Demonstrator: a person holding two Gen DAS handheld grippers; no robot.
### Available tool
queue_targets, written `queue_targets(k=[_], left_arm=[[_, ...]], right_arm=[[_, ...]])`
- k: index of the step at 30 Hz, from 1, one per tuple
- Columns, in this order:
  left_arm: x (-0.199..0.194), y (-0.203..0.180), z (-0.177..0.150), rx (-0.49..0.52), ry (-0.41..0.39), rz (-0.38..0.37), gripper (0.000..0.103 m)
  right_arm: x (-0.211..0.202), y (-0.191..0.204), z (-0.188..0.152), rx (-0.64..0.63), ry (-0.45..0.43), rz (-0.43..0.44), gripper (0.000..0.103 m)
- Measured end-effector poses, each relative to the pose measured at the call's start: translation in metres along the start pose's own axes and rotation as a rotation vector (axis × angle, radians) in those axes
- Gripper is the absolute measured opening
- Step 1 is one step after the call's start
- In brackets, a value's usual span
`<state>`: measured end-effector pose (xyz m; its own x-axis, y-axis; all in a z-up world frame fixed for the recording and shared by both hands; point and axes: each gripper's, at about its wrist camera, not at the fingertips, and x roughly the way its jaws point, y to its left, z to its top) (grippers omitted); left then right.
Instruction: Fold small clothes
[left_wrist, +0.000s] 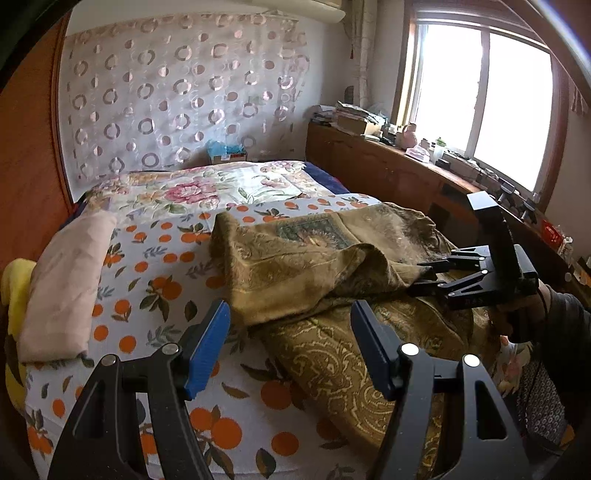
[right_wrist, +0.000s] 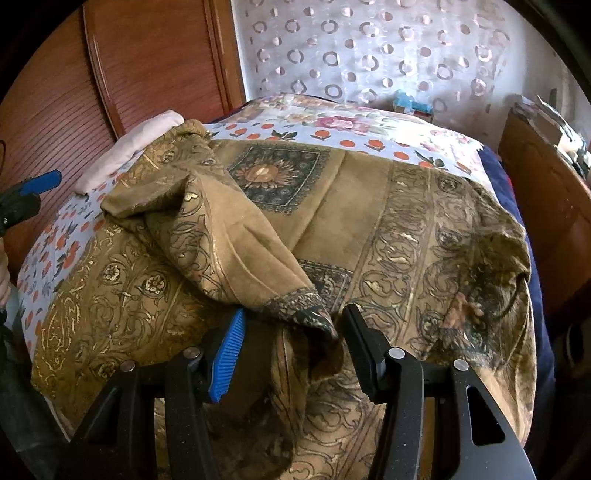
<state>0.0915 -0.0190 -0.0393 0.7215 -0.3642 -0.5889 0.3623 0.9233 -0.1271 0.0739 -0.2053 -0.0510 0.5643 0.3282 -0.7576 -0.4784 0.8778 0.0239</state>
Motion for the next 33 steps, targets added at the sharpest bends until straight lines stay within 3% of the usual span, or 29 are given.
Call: queue_targets(k=[6, 8, 10, 12, 18, 24, 27, 33], left_arm=[[-0.001, 0.005, -0.007, -0.015, 0.005, 0.013, 0.069], [-0.001, 0.007, -0.009, -0.020, 0.004, 0.015, 0.069], [-0.002, 0.008, -0.010, -0.025, 0.003, 0.017, 0.069], [-0.004, 0.008, -0.009, -0.029, -0.003, 0.016, 0.069], [-0.009, 0.005, -0.008, -0.029, -0.021, 0.007, 0.069], [-0.014, -0.003, -0.006, -0.013, -0.037, -0.010, 0.069], [-0.015, -0.007, -0.003, -0.008, -0.041, -0.018, 0.069], [-0.012, -0.010, -0.002, -0.008, -0.048, -0.023, 0.069]], right_arm=[[0.005, 0.012, 0.002, -0.053, 0.002, -0.007, 0.055], [0.004, 0.017, 0.000, -0.076, -0.002, -0.001, 0.039], [-0.002, 0.023, -0.002, -0.106, -0.020, -0.009, 0.010], [-0.010, 0.021, -0.002, -0.080, -0.043, 0.043, 0.006], [-0.068, 0.018, 0.000, -0.011, -0.205, 0.134, 0.005], [-0.130, 0.011, -0.005, 0.025, -0.300, 0.066, 0.005], [-0.145, -0.005, -0.022, 0.047, -0.280, -0.036, 0.005], [-0.120, -0.044, -0.065, 0.128, -0.092, -0.176, 0.011]])
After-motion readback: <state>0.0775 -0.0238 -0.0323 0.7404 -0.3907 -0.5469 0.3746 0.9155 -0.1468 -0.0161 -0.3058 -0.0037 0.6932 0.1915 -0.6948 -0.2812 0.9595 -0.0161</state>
